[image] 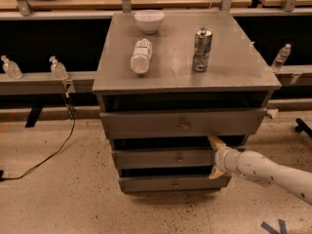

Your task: Open middle drawer

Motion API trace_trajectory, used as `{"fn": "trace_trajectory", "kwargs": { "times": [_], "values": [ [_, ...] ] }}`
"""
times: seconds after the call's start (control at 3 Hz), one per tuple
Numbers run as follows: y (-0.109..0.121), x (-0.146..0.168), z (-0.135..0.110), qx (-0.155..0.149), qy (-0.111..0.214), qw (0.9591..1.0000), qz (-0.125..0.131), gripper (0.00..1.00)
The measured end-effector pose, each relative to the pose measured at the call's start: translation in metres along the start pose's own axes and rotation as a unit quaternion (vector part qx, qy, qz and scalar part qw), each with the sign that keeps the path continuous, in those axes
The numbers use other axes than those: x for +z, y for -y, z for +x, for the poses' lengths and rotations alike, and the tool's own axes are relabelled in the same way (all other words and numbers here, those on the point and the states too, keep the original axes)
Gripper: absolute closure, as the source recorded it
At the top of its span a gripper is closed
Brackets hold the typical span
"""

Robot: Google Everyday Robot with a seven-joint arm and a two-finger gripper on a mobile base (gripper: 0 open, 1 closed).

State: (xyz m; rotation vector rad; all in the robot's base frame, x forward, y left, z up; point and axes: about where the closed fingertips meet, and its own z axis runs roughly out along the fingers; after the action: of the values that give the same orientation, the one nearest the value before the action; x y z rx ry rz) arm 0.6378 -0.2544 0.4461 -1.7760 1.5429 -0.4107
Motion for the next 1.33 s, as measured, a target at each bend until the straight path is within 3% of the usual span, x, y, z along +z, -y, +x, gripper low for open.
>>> {"fn": "trace_trajectory", "kwargs": {
  "times": [0.33,1.0,1.33],
  "values": [
    [0.008,0.013,0.014,-0.012,-0.02,0.9997,-0.001,0.0],
    [-0.002,0.035,0.033,-0.007,-0.043,0.9988,-0.021,0.35],
    [-0.018,0.032,0.032,0.002,-0.048,0.9982,-0.036,0.36]
  ]
}}
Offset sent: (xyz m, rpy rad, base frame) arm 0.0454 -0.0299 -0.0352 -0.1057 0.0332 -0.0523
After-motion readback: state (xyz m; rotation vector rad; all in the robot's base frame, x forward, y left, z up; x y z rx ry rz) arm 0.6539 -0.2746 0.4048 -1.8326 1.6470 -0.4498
